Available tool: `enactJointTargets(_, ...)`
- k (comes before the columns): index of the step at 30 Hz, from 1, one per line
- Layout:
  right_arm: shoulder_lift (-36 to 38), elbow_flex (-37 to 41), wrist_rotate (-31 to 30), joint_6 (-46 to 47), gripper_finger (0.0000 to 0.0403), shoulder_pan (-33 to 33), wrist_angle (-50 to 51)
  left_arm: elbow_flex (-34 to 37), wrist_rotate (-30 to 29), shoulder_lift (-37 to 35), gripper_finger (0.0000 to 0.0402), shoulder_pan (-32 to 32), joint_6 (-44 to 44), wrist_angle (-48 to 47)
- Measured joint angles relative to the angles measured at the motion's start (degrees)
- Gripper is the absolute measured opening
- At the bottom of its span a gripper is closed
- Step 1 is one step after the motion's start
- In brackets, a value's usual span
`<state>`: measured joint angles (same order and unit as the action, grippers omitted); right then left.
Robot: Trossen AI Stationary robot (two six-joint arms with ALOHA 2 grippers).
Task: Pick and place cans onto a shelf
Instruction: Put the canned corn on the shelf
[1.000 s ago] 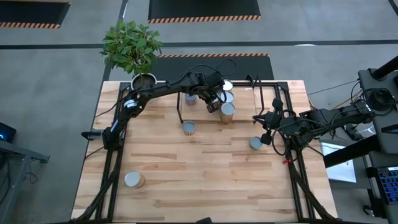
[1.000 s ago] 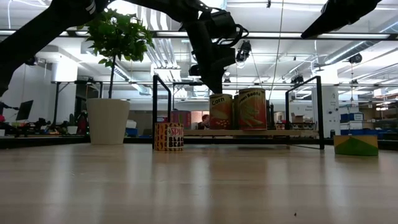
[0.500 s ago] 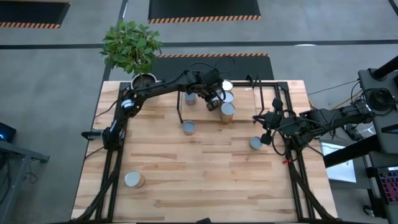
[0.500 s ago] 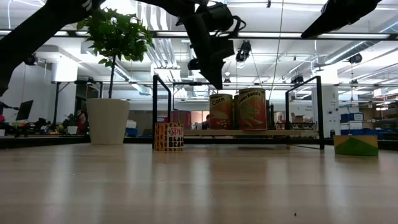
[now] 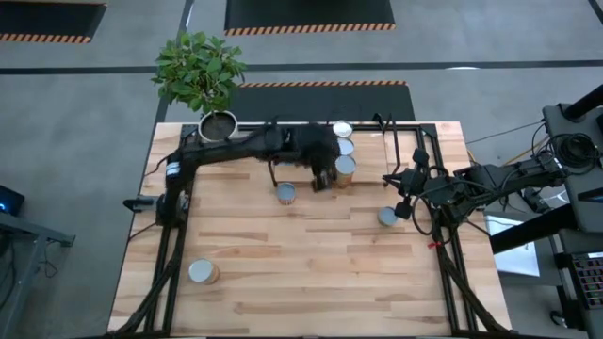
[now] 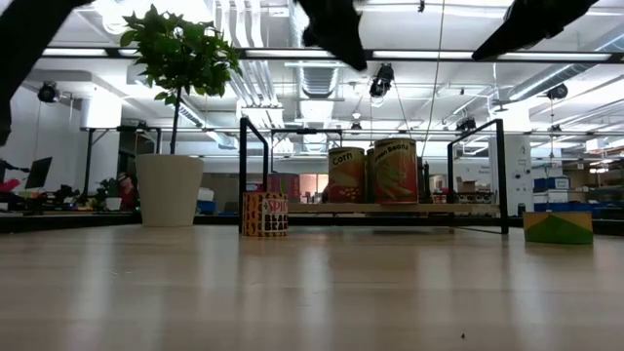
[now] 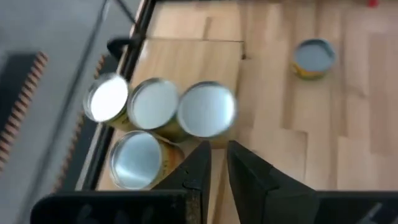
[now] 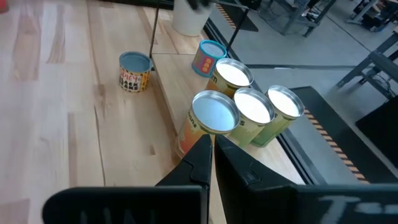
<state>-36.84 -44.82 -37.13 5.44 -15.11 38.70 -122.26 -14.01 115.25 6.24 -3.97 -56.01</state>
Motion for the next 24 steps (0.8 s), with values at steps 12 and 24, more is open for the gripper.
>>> enactJointTargets(12, -0.04, 0.0, 0.0, 0.99, 0.0009, 0.0, -0.79, 22.77, -14.02, -17.65, 0.0036, -18.4, 9.26, 1.99)
enactJointTargets(24, -2.06, 0.0, 0.03, -1.51, 0.0009, -0.01, -7.8, 46.09, -13.92, -35.68, 0.0036, -31.36, 32.94, 1.31)
